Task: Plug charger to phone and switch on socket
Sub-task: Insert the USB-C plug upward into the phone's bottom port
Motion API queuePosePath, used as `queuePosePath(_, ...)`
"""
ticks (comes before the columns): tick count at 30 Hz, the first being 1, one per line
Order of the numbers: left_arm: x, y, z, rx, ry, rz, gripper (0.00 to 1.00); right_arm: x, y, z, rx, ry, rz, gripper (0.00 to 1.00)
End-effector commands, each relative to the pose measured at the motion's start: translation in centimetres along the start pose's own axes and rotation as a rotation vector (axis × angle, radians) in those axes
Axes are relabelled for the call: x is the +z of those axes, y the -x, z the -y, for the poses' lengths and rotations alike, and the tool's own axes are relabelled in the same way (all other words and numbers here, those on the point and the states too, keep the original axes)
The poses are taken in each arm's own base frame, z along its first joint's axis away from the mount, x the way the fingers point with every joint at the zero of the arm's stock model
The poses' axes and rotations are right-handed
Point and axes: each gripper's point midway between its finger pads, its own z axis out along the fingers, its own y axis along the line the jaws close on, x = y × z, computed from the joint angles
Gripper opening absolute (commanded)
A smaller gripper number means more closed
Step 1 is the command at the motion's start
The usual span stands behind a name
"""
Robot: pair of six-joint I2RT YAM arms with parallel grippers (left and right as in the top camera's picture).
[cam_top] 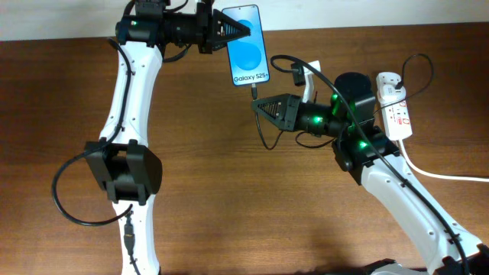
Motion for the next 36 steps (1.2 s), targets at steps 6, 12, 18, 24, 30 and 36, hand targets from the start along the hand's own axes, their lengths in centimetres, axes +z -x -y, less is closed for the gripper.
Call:
queuePosePath(6,0.5,-0.4,1.3,0.007,-0.034,-0.027,0.0,0.2,0.2,-0.3,-0.027,0.005,0.009,0.04)
queuePosePath(12,0.7,-0.5,1.3,-0.003,-0.036,-0.031,0.0,0.2,0.2,-0.3,-0.027,0.005,0.009,0.04)
queuePosePath(18,1.6,-0.9,1.5,-0.002,-0.041,-0.048,0.0,0.2,0.2,-0.3,-0.028,0.005,0.009,0.04)
queuePosePath(24,1.6,-0.9,1.5,-0.002,-0.042,-0.049,0.0,0.2,0.2,-0.3,-0.027,0.005,0.009,0.04)
queuePosePath(30,1.6,-0.9,1.5,-0.001,-0.042,-0.049,0.0,-0.8,1.4,0.6,-0.021,-0.014,0.041,0.04)
queuePosePath(36,1.6,-0.9,1.5,-0.001,-0.042,-0.049,0.0,-0.8,2.1,0.3,-0.048,-0.011,0.071,0.04)
